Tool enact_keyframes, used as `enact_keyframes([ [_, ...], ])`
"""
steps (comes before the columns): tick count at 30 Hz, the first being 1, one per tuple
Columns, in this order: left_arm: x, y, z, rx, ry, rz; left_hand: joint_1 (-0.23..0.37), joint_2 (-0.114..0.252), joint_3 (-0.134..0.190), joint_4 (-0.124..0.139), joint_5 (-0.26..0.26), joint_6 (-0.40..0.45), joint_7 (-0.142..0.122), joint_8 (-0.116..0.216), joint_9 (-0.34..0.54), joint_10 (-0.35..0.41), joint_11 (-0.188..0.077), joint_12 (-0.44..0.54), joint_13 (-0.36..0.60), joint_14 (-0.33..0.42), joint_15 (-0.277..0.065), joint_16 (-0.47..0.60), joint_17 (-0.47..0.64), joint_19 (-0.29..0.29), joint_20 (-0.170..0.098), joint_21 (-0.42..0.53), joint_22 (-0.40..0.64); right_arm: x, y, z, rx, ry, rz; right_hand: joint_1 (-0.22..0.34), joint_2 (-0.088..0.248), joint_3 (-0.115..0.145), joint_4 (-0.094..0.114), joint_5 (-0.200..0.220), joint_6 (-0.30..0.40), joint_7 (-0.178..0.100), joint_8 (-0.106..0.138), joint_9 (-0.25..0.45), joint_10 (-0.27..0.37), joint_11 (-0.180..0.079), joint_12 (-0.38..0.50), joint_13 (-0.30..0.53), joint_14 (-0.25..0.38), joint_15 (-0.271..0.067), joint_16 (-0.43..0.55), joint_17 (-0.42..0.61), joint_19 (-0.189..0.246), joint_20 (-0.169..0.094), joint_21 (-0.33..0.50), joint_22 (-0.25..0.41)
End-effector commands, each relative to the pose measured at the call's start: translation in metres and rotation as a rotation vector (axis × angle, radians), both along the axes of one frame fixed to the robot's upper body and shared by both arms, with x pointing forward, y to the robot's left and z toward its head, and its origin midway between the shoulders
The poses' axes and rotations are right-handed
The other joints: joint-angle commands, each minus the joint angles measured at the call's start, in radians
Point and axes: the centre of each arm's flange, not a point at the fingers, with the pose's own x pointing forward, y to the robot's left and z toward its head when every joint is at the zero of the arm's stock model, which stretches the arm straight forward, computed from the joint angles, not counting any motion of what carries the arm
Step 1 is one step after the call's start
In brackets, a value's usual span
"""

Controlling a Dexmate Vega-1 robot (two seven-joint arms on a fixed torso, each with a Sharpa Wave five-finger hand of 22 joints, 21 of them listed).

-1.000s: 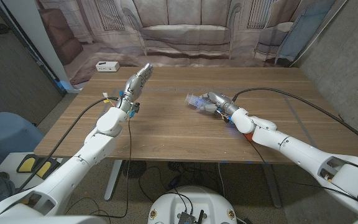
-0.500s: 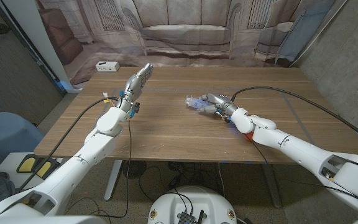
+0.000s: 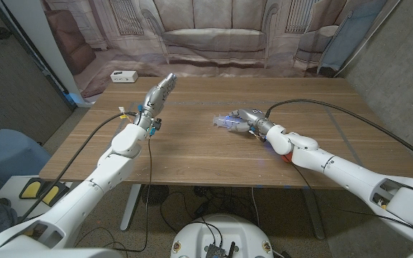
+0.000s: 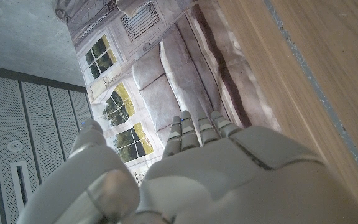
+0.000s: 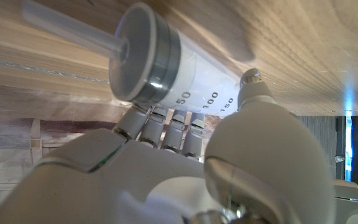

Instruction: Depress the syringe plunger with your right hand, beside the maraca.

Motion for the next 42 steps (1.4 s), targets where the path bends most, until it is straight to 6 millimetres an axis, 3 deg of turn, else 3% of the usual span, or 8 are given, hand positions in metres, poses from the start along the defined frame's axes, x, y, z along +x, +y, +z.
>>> enact_keyframes([
  [1, -0.002, 0.001, -0.002, -0.003, 0.003, 0.003, 0.008, 0.002, 0.001, 0.002, 0.0, 0.007, -0.005, 0.003, 0.002, 0.005, -0.005, 0.004, 0.0, 0.003, -0.001, 0.002, 0.004, -0.003, 0.003, -0.004, 0.002, -0.002, -0.001, -0.001, -0.024, -0.006, -0.018, -0.012, -0.004, -0.005, -0.001, 0.012, -0.034, -0.007, 0.0, 0.003, -0.027, 0.002, -0.002, 0.003, -0.026, 0.011, -0.005, -0.01, -0.024, 0.009, -0.019, 0.003],
  [4, -0.002, 0.001, -0.002, -0.002, 0.001, 0.0, 0.008, 0.002, 0.001, 0.002, 0.0, 0.007, -0.006, 0.003, 0.002, 0.005, -0.006, 0.004, 0.0, 0.002, -0.002, 0.002, 0.004, -0.002, 0.003, -0.004, 0.002, -0.002, -0.001, 0.0, -0.021, -0.01, -0.02, -0.018, -0.004, -0.005, 0.0, 0.015, -0.04, -0.005, 0.003, 0.003, -0.037, 0.021, 0.0, 0.003, -0.037, 0.023, -0.004, -0.016, -0.03, 0.013, -0.026, 0.003],
  [10, -0.002, 0.001, -0.002, -0.003, 0.002, -0.001, 0.008, 0.002, 0.002, 0.002, 0.0, 0.008, -0.006, 0.003, 0.002, 0.005, -0.001, 0.004, 0.0, 0.003, -0.002, 0.002, 0.004, -0.002, 0.004, -0.003, 0.002, -0.005, -0.001, 0.003, -0.023, -0.025, -0.018, -0.04, -0.003, -0.011, 0.007, 0.02, -0.071, -0.004, 0.002, 0.003, -0.061, 0.034, 0.003, 0.003, -0.069, 0.037, -0.004, -0.028, -0.059, 0.031, -0.047, 0.003],
  [21, 0.001, 0.002, -0.001, 0.004, 0.005, -0.006, 0.009, 0.003, 0.002, 0.001, 0.0, 0.01, -0.006, 0.003, 0.002, 0.006, -0.006, 0.004, 0.0, 0.003, -0.001, 0.002, 0.004, -0.002, 0.005, -0.003, 0.002, -0.01, -0.004, 0.011, 0.021, -0.059, -0.022, -0.104, 0.011, -0.025, 0.033, 0.027, -0.151, 0.0, 0.002, 0.003, -0.131, 0.06, 0.002, 0.004, -0.154, 0.034, -0.001, -0.047, -0.126, 0.032, -0.094, 0.004],
  [23, 0.001, 0.002, 0.001, 0.006, 0.002, -0.005, 0.009, 0.003, 0.002, 0.001, 0.0, 0.01, -0.007, 0.003, 0.002, 0.004, -0.007, 0.003, 0.0, 0.003, -0.001, 0.002, 0.004, -0.002, 0.005, -0.003, 0.002, -0.012, -0.005, 0.013, 0.038, -0.063, -0.017, -0.109, 0.013, -0.026, 0.036, 0.027, -0.153, 0.002, 0.003, 0.003, -0.132, 0.06, 0.003, 0.004, -0.157, 0.035, 0.0, -0.047, -0.131, 0.03, -0.096, 0.004],
  [27, 0.001, 0.003, 0.003, 0.007, -0.003, -0.004, 0.01, 0.004, 0.003, 0.001, 0.0, 0.01, -0.007, 0.003, 0.002, 0.006, -0.004, 0.004, 0.0, 0.003, 0.0, 0.002, 0.004, -0.003, 0.005, -0.003, 0.002, -0.014, -0.007, 0.016, 0.072, -0.069, -0.003, -0.143, 0.025, -0.031, 0.051, 0.027, -0.092, 0.014, 0.033, 0.006, -0.104, 0.072, 0.023, 0.006, -0.162, 0.031, 0.009, -0.057, -0.129, 0.03, -0.103, 0.005],
  [36, 0.002, 0.003, 0.003, 0.007, -0.005, -0.006, 0.011, 0.006, 0.004, 0.001, 0.0, 0.01, -0.007, 0.003, 0.002, 0.006, -0.004, 0.004, 0.0, 0.003, 0.0, 0.002, 0.004, -0.002, 0.006, -0.003, 0.002, -0.019, -0.009, 0.021, 0.133, -0.077, 0.037, -0.19, 0.04, -0.041, 0.075, 0.023, -0.12, 0.016, 0.023, 0.008, -0.09, 0.083, 0.031, 0.009, -0.166, 0.01, 0.015, -0.063, -0.134, 0.015, -0.112, 0.005],
  [42, 0.003, 0.003, 0.002, 0.008, -0.001, -0.006, 0.012, 0.007, 0.005, 0.001, 0.0, 0.01, -0.007, 0.003, 0.002, 0.007, -0.001, 0.004, 0.0, 0.002, 0.0, 0.002, 0.004, -0.003, 0.005, -0.003, 0.002, -0.028, -0.011, 0.023, 0.195, -0.103, 0.058, -0.218, 0.051, -0.045, 0.086, 0.021, -0.075, -0.013, 0.039, 0.005, -0.095, 0.075, 0.029, 0.009, -0.17, 0.001, 0.017, -0.071, -0.147, 0.011, -0.121, 0.005],
])
